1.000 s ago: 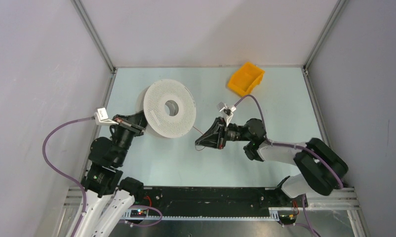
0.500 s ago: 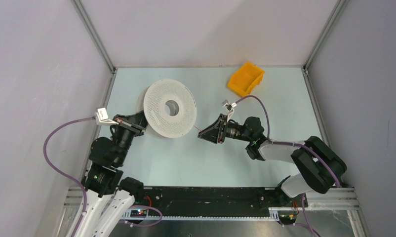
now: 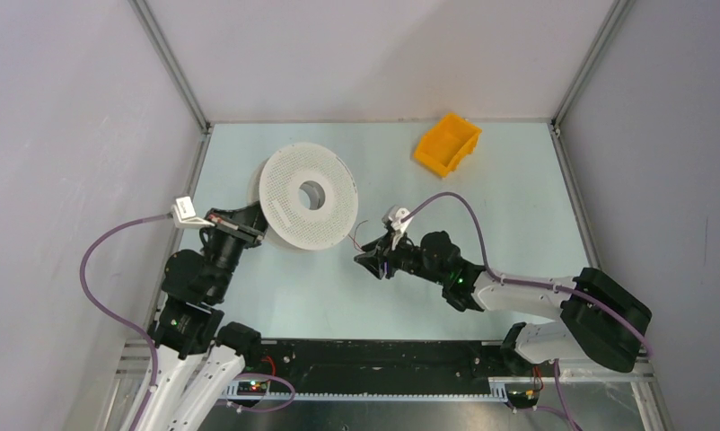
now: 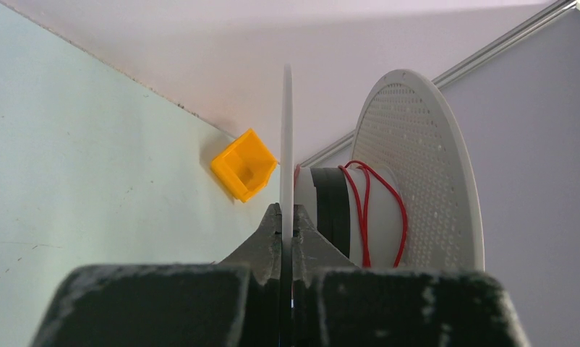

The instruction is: Wrap the cables

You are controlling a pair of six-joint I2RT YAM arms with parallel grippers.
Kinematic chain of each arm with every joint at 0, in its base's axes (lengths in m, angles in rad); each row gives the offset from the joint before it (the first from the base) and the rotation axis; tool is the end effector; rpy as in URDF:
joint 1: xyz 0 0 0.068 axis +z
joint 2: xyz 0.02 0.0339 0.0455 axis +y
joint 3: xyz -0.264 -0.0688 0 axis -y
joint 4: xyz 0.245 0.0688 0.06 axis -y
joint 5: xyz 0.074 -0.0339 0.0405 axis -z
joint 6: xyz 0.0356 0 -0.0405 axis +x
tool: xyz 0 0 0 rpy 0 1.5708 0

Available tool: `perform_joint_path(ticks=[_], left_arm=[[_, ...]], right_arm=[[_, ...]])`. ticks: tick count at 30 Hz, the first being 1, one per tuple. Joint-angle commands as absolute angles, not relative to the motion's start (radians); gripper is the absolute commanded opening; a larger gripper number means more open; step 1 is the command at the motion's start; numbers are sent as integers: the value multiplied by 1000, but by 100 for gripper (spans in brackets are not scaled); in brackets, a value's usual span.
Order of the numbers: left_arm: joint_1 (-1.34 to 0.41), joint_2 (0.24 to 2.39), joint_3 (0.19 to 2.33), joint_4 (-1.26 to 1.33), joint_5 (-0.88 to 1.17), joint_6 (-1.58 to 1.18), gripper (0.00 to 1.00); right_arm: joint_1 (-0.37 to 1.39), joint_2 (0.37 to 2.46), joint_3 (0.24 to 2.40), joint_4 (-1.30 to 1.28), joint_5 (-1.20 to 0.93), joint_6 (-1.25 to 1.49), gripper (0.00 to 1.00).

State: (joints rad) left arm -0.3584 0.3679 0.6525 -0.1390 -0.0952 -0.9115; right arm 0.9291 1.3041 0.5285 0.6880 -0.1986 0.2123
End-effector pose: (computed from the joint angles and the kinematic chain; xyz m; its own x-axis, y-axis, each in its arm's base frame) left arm 0.0951 -0.0320 0.3507 -0.1232 -0.7941 -0.5952 0.2673 0.5510 -0.7905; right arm 0.1595 0.2252 0.2299 -0.2415 0.0220 -0.9702 -0.8717 0.4345 0.2268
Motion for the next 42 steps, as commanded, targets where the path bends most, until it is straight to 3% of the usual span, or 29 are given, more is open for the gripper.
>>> perform_joint_path(ticks=[1, 11, 15, 19, 21, 31, 35, 42], left_arm=[[-350, 351, 659, -28, -118, -966, 0], [-351, 327, 632, -29, -145, -1010, 0], [-350, 317, 626, -32, -155, -1012, 0], [-350, 309, 623, -34, -165, -1014, 0], [-351, 308, 623, -34, -168, -1013, 0], [-348, 318, 633, -35, -148, -979, 0], [-349, 334, 635, -32, -130, -974, 0], [-349, 348, 621, -7, -120, -993, 0]], right_arm=[[983, 1294, 572, 645, 14, 49, 43], [1033, 1355, 574, 738, 164, 5, 38], [1034, 1358, 574, 752, 225, 4, 28], [1033, 1351, 574, 734, 216, 4, 10], [1032, 1334, 574, 705, 169, 5, 0], [883, 1097, 574, 580, -538, 120, 0], [849, 1073, 574, 680, -746, 209, 0], [851, 1142, 574, 936, -906, 447, 0]])
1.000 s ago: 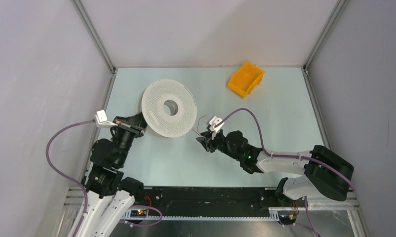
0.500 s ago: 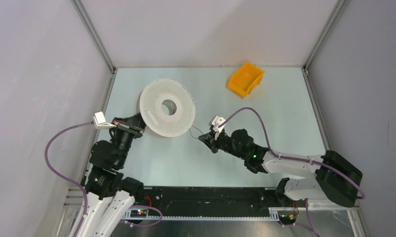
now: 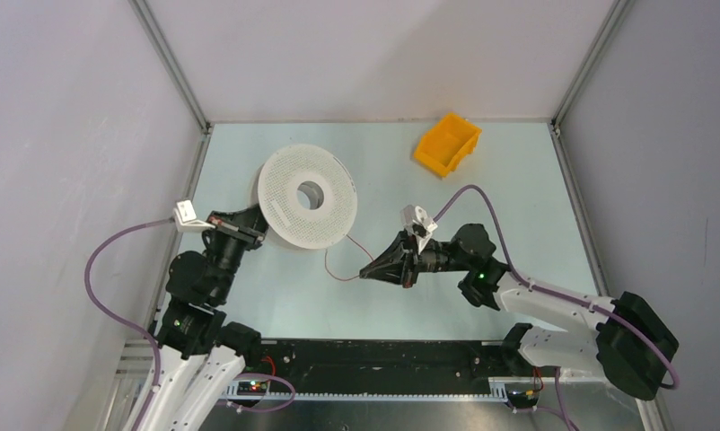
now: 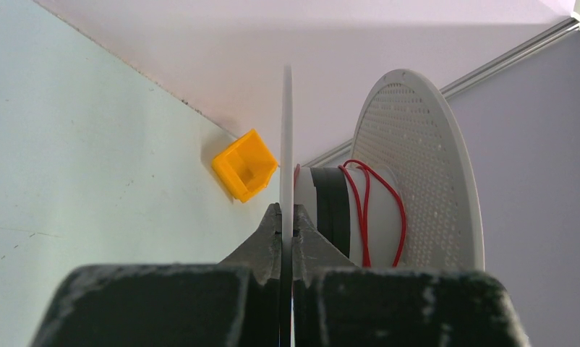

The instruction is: Wrap the cables

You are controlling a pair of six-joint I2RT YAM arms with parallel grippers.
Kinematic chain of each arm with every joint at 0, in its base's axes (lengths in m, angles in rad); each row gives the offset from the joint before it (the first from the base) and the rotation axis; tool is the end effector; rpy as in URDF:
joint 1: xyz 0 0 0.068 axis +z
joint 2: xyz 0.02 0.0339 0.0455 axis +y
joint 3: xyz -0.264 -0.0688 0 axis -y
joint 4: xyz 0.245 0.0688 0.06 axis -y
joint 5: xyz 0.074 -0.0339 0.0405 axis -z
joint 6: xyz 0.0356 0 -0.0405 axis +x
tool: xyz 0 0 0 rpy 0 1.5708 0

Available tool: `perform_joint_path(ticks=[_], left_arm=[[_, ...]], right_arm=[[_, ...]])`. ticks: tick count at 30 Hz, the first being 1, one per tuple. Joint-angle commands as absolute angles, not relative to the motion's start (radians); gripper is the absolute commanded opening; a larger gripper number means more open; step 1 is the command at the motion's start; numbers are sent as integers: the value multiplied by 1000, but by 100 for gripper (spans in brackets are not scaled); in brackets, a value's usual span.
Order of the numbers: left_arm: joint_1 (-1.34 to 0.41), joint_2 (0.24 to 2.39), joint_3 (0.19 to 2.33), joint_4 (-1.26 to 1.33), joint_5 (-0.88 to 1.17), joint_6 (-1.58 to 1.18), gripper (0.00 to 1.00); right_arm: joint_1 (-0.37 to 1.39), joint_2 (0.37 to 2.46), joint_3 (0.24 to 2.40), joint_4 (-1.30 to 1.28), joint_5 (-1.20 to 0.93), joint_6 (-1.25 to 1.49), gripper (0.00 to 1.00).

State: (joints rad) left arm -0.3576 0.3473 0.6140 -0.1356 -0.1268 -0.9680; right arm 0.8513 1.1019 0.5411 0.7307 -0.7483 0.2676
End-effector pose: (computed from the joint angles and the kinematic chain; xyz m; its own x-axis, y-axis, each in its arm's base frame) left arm 0.0959 -0.0310 0.3401 -0.1199 -0.8275 -0.5485 0.2311 0.5140 -0.8261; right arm 0.1391 0.1955 0.2864 -0.1551 0.1170 -0.9809 -0.9872 -0.0543 0.1497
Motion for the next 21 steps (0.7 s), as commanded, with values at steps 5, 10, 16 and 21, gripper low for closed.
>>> perform_joint_path(ticks=[5, 10, 16, 21], left_arm=[[-347, 348, 601, 29, -113, -1019, 0], [-347, 351, 582, 67, -94, -1071, 0], [-347, 343, 552, 97, -95, -1139, 0], [-346, 337, 497, 163, -93, -1247, 0]], right_arm=[[857, 1243, 574, 1256, -907, 657, 0], [862, 1363, 581, 1465, -803, 813, 0], [878, 1393, 602, 1497, -650, 809, 0], [902, 1423, 616, 1505, -529, 812, 0]])
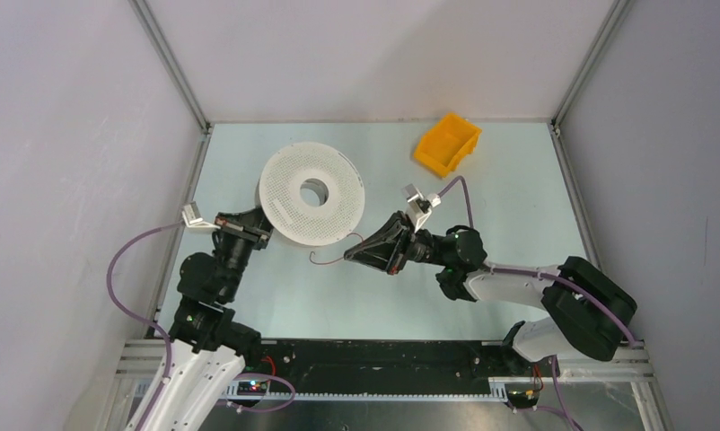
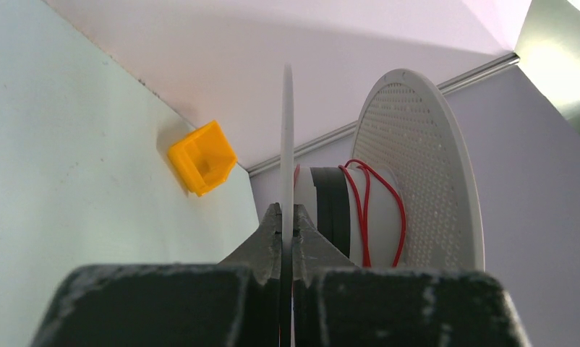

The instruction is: Wrap the cables

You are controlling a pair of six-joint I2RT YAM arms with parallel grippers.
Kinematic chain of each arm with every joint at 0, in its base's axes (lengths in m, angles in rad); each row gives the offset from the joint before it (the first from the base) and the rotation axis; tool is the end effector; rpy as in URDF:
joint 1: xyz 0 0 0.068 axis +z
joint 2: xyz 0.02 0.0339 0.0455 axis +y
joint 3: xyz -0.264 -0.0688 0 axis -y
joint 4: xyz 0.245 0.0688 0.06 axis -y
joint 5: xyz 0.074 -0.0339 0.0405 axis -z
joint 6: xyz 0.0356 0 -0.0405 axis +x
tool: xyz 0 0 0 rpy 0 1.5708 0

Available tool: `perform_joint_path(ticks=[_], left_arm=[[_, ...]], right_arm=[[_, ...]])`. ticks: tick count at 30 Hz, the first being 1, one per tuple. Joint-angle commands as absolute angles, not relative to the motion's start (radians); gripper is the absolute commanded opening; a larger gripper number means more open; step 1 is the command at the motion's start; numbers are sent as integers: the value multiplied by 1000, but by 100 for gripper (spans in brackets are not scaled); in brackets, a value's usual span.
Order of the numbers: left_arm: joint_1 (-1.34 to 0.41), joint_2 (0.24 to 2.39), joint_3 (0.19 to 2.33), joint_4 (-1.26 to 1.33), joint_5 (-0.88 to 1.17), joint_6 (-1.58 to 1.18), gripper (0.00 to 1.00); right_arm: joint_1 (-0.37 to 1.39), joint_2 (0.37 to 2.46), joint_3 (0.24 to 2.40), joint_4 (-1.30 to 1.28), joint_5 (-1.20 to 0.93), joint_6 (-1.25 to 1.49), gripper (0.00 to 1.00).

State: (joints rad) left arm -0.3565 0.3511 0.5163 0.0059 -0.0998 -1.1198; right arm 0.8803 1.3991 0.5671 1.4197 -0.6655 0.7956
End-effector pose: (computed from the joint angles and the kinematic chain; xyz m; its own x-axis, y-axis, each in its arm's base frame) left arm 0.1059 -0.0357 0.3224 -0.1602 -0.8960 -0.4142 0.2549 0.3679 -0.8943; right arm 0.1545 0.2215 0.2895 -0.4198 0.3740 -0.8270 -0.9057 -0.2319 0.3548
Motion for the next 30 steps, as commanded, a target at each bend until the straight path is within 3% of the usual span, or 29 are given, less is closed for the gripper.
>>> perform_joint_path(ticks=[1, 11, 30], left_arm=[[-347, 338, 496, 167, -90, -1254, 0], [-347, 323, 475, 178, -115, -1303, 0], [-345, 330, 464, 181, -112, -1491, 0]], right_arm=[[906, 1433, 625, 1506, -505, 811, 0], [972, 1432, 675, 1514, -444, 778, 0], [1052, 1432, 663, 1514, -349, 428, 0]])
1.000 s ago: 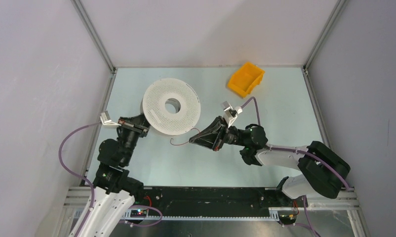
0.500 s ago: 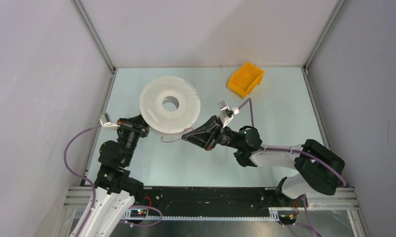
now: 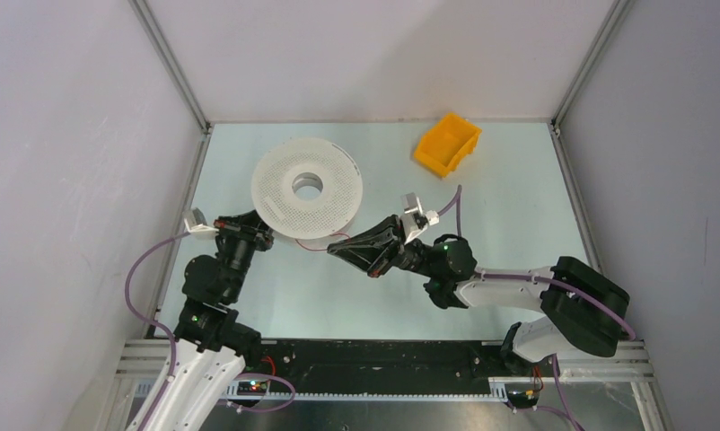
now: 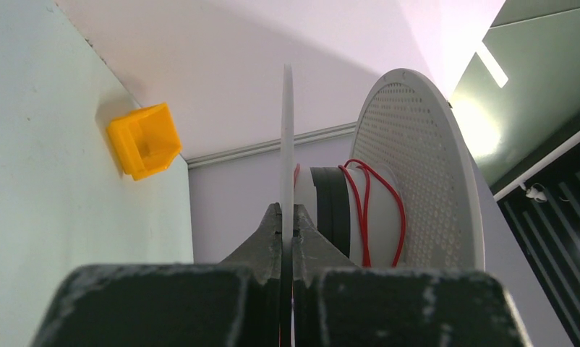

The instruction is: Wrap the cables

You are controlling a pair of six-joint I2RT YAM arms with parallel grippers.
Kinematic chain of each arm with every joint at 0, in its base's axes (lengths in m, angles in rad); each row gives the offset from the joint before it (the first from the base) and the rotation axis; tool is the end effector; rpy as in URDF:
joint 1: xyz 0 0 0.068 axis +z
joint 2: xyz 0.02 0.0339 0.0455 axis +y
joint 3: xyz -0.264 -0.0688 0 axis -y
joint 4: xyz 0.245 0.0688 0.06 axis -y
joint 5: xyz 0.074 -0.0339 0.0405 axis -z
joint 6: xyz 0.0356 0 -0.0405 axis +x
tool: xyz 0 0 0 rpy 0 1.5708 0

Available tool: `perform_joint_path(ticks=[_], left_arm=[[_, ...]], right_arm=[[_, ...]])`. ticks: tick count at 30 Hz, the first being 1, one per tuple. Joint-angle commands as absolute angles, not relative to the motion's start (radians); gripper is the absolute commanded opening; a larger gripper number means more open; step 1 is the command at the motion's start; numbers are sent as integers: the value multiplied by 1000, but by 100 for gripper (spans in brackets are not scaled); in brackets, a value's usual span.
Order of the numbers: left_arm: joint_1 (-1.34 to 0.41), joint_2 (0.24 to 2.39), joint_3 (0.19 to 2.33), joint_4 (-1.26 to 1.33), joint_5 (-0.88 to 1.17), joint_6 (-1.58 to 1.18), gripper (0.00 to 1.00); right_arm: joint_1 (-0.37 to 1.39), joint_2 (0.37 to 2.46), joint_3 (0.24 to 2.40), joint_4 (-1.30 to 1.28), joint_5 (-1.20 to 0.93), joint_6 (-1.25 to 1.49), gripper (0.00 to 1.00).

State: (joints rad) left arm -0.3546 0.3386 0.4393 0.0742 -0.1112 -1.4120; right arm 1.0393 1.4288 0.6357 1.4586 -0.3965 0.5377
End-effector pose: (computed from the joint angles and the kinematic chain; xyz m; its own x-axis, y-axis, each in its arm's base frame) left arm 0.1106 -0.0367 0.3046 -0.2137 -0.9673 -0.1367 0.1995 0.0937 -0.9754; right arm 0.1307 0.2495 0.3083 -0.2173 0.5625 -0.7977 -0.9755 -0.0960 0.1981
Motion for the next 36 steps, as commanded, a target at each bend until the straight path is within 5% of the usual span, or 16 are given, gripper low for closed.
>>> perform_joint_path(ticks=[1, 36], left_arm=[[-345, 329, 466, 181, -112, -1496, 0], [-346, 344, 441, 181, -98, -1489, 0]], right_arm=[[1053, 1443, 663, 1514, -332, 421, 0], [1023, 1546, 742, 1516, -334, 494, 0]])
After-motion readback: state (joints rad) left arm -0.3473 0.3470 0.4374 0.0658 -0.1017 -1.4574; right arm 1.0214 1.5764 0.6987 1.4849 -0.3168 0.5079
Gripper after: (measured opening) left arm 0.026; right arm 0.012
